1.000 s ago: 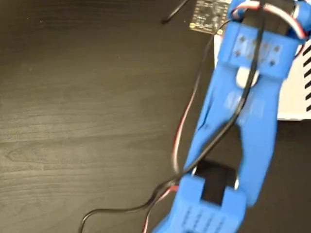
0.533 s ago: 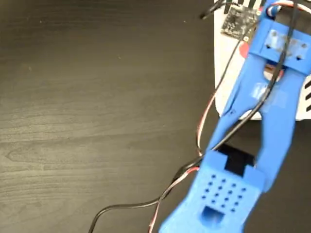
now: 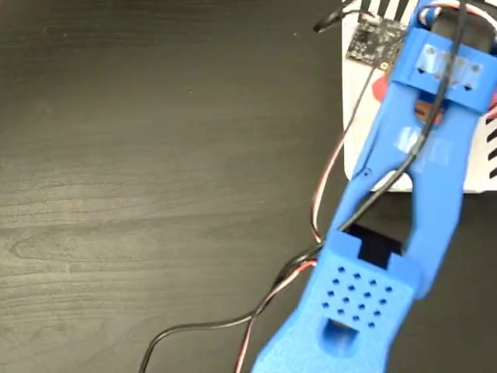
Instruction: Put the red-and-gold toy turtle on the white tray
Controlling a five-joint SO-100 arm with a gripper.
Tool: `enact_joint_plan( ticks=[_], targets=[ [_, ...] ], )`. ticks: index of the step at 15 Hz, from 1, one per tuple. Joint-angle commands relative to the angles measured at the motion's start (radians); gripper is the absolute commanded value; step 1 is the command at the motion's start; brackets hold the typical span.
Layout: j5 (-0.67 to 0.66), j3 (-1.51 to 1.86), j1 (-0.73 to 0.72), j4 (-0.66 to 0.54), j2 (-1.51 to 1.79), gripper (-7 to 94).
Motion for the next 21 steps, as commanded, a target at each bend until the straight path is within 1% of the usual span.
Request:
enact_joint_plan(
  ticks=[1, 2, 13, 14, 17, 18, 20, 21],
  targets=[
    [0.000, -0.029, 0.008, 0.008, 0.052, 49],
    [-0.005, -0.011, 0.005, 0.008, 0.057, 56],
    [-0.012, 0.005, -0.003, 0.008, 0.094, 56],
    [-0.014, 0.009, -0.002, 0.008, 0.123, 54],
    [-0.015, 0.103, -0.002, -0.034, 0.273, 40],
    [-0.012, 0.132, -0.005, -0.049, 0.324, 31],
    [0.018, 0.201, -0.009, -0.103, 0.433, 5],
    [0.031, 0.245, -0.018, -0.135, 0.488, 0]
  ],
)
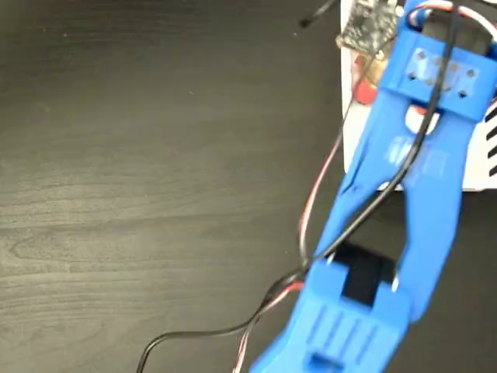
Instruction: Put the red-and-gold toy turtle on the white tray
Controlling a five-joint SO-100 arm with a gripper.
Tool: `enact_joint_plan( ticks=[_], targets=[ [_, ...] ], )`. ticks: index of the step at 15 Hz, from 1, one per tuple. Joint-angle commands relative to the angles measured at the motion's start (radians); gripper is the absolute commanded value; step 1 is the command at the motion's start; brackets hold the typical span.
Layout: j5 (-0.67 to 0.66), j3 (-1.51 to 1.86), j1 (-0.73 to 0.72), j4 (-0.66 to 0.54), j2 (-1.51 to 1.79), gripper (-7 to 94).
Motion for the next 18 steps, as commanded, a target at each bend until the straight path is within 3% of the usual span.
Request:
enact_joint_plan(
  ticks=[1, 4, 6, 8, 12, 16, 18],
  targets=[
    [0.026, 0.081, -0.015, -0.066, 0.250, 0],
    [0.121, 0.397, -0.132, -0.342, 0.451, 0],
    [0.179, 0.649, -0.268, -0.557, 0.629, 0],
    [0.198, 0.851, -0.431, -0.684, 0.801, 0],
    [0.199, 1.264, -0.623, -0.712, 1.143, 0],
    [0.107, 1.790, -0.646, -0.707, 1.595, 0],
    [0.083, 1.953, -0.635, -0.647, 1.764, 0]
  ],
)
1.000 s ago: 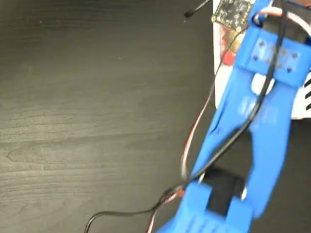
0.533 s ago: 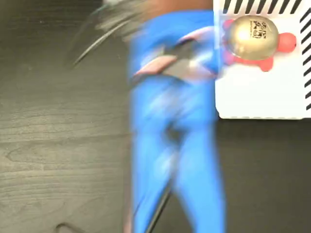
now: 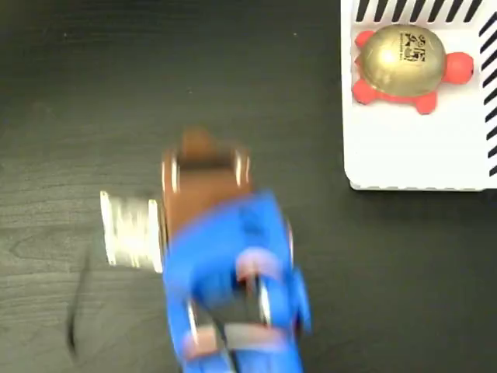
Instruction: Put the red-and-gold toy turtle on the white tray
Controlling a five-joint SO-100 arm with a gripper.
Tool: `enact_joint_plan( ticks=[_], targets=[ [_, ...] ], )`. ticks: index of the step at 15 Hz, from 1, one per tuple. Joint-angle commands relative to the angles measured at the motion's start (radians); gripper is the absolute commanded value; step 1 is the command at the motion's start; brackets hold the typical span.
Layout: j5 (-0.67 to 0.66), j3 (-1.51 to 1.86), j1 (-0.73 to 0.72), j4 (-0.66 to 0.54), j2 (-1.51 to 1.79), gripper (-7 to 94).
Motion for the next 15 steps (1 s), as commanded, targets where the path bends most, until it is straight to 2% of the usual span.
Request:
enact_joint_plan(
  ticks=[1, 6, 10, 15],
  targets=[
    [-0.015, 0.130, -0.005, 0.071, 0.218, 0],
    [-0.043, 0.225, -0.015, 0.270, 0.466, 0],
    [-0.026, 0.278, -0.009, 0.362, 0.555, 0],
    [-0.037, 0.278, 0.003, 0.380, 0.583, 0]
  ],
)
